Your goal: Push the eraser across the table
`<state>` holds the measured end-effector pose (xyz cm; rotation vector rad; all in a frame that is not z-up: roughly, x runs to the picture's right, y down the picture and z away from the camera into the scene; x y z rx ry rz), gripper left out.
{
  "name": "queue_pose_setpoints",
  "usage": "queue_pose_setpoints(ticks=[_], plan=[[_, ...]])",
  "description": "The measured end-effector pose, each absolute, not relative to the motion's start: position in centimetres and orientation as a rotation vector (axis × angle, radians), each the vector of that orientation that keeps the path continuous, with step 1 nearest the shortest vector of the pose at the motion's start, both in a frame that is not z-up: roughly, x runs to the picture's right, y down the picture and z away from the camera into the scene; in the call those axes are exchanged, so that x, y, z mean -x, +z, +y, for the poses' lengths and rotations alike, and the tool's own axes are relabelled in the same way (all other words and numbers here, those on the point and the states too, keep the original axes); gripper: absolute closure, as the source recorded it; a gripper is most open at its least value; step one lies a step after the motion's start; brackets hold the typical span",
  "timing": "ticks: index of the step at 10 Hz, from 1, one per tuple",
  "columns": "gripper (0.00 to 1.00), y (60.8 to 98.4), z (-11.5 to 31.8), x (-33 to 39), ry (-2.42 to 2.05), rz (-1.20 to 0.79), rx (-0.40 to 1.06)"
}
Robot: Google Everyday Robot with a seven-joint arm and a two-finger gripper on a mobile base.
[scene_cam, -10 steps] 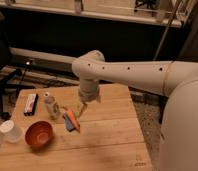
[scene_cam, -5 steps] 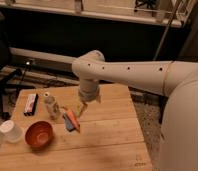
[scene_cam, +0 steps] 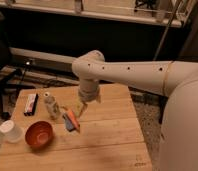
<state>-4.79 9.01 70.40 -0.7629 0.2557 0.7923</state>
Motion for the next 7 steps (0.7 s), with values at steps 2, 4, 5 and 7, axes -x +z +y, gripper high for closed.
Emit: queue_pose_setpoints(ticks=[2,4,5,7], plan=[[0.2,70.4,9.0,4.8,0.792,0.256,0.763],[0.2,70.4,9.0,4.8,0.792,0.255,0.764],[0.2,70.4,8.9,5.0,0.789,0.25,0.765],[0.2,70.6,5.9,6.1,0.761,0.206,0.729]])
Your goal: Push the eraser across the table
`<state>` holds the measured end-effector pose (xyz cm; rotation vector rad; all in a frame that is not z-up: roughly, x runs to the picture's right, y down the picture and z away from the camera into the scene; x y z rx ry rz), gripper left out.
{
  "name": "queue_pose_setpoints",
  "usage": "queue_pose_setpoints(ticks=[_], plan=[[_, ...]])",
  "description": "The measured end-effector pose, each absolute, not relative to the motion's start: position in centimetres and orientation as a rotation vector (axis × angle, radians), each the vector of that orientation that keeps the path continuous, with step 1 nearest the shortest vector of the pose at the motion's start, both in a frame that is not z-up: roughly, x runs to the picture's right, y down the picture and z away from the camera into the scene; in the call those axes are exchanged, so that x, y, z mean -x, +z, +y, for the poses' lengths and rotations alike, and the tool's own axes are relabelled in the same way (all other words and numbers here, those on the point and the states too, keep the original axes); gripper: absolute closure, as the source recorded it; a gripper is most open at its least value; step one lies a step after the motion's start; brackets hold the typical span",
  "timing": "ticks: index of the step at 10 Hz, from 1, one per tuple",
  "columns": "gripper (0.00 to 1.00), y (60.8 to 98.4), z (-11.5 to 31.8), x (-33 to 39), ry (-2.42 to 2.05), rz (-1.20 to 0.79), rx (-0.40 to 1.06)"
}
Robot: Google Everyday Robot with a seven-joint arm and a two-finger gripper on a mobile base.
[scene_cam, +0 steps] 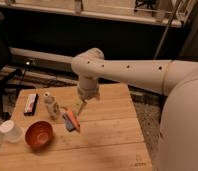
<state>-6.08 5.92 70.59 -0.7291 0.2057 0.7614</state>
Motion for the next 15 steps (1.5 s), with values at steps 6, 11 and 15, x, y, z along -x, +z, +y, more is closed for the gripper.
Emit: queue_pose_setpoints(ticks=[6,11,15], plan=[[0.34,66.9,-10.5,15.3,0.596,-0.001,0.477],[0.83,65.1,-12.3,29.7,0.487,-0.226,0.517],[1.0,66.9,-10.7,38.8,0.402,-0.333,0.532]])
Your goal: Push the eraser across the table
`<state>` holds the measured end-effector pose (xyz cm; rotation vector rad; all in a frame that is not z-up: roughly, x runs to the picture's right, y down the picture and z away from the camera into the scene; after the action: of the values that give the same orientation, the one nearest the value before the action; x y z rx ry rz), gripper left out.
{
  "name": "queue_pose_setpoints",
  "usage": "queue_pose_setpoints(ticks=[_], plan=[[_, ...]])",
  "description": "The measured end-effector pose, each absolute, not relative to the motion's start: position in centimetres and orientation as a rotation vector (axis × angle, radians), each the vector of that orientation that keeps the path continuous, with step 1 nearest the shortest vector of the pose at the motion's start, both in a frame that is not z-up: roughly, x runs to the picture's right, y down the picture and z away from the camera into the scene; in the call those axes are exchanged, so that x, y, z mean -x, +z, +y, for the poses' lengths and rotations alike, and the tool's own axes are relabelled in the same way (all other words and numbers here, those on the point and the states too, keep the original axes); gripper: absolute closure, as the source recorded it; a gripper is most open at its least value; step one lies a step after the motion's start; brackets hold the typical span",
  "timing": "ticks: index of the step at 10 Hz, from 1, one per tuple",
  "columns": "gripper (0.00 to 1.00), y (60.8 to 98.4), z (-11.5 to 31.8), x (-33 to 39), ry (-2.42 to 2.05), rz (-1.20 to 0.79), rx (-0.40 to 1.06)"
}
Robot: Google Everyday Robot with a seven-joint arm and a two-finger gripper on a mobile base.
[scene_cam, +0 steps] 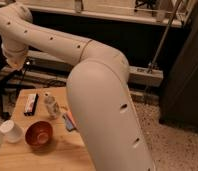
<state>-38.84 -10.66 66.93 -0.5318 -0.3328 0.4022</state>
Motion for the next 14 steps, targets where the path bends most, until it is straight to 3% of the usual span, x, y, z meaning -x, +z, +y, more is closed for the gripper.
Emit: queue_pose_setpoints(ticks=[7,12,14], plan=[[1.0,74.1,-3.8,46.9,0.233,-0.329,0.533],[1.0,80.4,-3.6,46.7,0.17,-0.219,0.539],[0.89,80.9,-3.7,46.4,0.167,-0.21,0.546]])
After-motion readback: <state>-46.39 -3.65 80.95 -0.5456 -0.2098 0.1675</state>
